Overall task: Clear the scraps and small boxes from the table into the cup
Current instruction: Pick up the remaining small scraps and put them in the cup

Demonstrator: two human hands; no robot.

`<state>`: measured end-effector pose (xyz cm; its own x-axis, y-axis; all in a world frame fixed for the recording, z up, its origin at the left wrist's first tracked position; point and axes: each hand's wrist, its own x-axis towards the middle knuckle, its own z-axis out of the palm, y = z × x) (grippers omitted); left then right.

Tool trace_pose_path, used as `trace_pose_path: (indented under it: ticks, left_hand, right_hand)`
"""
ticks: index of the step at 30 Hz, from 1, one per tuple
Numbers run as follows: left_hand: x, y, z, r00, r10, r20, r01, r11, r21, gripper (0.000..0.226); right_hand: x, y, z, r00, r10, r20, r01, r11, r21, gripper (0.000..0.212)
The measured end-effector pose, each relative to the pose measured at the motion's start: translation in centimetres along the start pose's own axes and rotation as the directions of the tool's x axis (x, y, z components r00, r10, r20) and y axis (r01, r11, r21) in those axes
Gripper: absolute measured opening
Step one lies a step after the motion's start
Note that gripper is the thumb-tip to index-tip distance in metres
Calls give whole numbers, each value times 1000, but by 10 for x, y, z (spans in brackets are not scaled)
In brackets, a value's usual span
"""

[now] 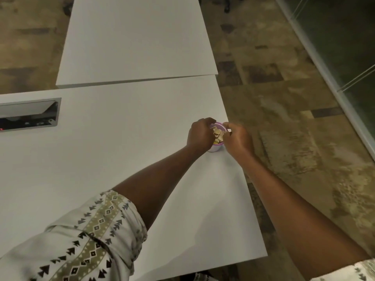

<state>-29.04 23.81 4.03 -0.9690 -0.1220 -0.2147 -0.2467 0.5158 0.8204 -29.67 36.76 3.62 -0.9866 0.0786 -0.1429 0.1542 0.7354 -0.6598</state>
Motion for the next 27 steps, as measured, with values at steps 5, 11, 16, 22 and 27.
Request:
trace_pose_path:
  ticks: [5, 11, 16, 22, 27]
  left_hand:
    - [-10, -12, -12, 998, 66, -25, -67, 997, -38, 38]
    - [-41, -64, -44, 995, 86, -42, -85, 996, 36, 42]
    - [-94, -147, -85, 992, -88, -89, 102, 980, 173, 34]
    - [-153, -216, -120, 971, -216, -100, 238, 906, 351, 24]
    - [-164, -225, -119, 978, -197, -62, 206, 905, 371, 20]
  right_hand:
    - [-14, -7, 6, 993, -115, -35, 112, 991, -68, 36]
    - [-62, -10, 43, 970, -239, 30, 240, 971, -16, 31]
    - [-110, 0, 96, 941, -199, 273, 227, 971, -73, 33]
    - [-145, -4, 149, 909, -127, 397, 233, 944, -232, 28]
    - [-146, -30, 180, 848, -226, 479, 334, 930, -153, 38]
